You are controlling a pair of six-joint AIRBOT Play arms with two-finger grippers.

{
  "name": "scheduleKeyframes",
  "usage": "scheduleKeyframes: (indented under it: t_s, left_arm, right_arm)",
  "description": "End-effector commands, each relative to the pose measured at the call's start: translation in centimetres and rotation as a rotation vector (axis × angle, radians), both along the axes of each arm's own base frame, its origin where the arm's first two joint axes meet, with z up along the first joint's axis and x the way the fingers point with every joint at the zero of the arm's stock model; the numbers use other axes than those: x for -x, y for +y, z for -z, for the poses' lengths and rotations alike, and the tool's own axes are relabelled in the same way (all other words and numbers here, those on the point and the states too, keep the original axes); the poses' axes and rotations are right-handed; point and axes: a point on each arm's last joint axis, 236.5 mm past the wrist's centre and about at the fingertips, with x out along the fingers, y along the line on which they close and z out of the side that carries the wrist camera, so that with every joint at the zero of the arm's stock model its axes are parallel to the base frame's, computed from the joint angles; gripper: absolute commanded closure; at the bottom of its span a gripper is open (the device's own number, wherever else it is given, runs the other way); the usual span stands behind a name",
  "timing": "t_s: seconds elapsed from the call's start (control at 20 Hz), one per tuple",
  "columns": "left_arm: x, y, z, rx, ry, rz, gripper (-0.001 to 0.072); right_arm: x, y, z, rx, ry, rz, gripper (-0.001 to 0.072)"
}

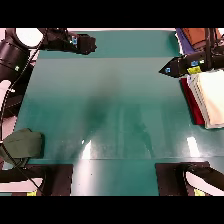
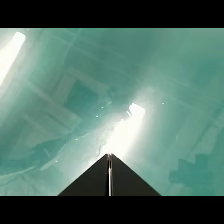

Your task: Fold the shirts.

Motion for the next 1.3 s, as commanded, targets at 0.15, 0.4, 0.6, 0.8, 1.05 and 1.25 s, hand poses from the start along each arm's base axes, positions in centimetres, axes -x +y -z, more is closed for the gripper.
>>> scheduleKeyframes:
  t_s: [0.15, 0.4, 0.6, 0.8, 1.05, 1.25]
  left_arm:
    - [-0.1, 0.0, -0.1, 0.003, -0.005, -0.004, 0.0680]
    - [-0.1, 0.0, -0.1, 0.003, -0.005, -0.004, 0.0680]
    - [-0.4, 0.0, -0.4, 0.011, -0.019, -0.010, 0.0680]
    - [-0.7, 1.5, -3.1, 0.039, -0.088, -0.047, 0.0681]
    - [6.0, 12.3, -1.4, -0.204, 0.062, -0.148, 0.0681]
    - [14.1, 23.8, 6.9, -0.474, 0.321, -0.392, 0.0679]
  right_arm:
    - [-0.2, 0.1, -0.2, -0.004, -0.009, 0.003, 0.0694]
    - [-0.2, 0.1, -0.2, -0.005, -0.012, 0.005, 0.0694]
    - [-0.2, 0.1, -0.2, -0.004, -0.010, 0.003, 0.0694]
    - [-0.2, 0.1, -0.2, -0.005, -0.010, 0.003, 0.0694]
    - [0.4, 0.3, 0.0, -0.004, 0.013, -0.013, 0.0694]
    - [0.4, 0.3, 0.0, -0.004, 0.012, -0.012, 0.0694]
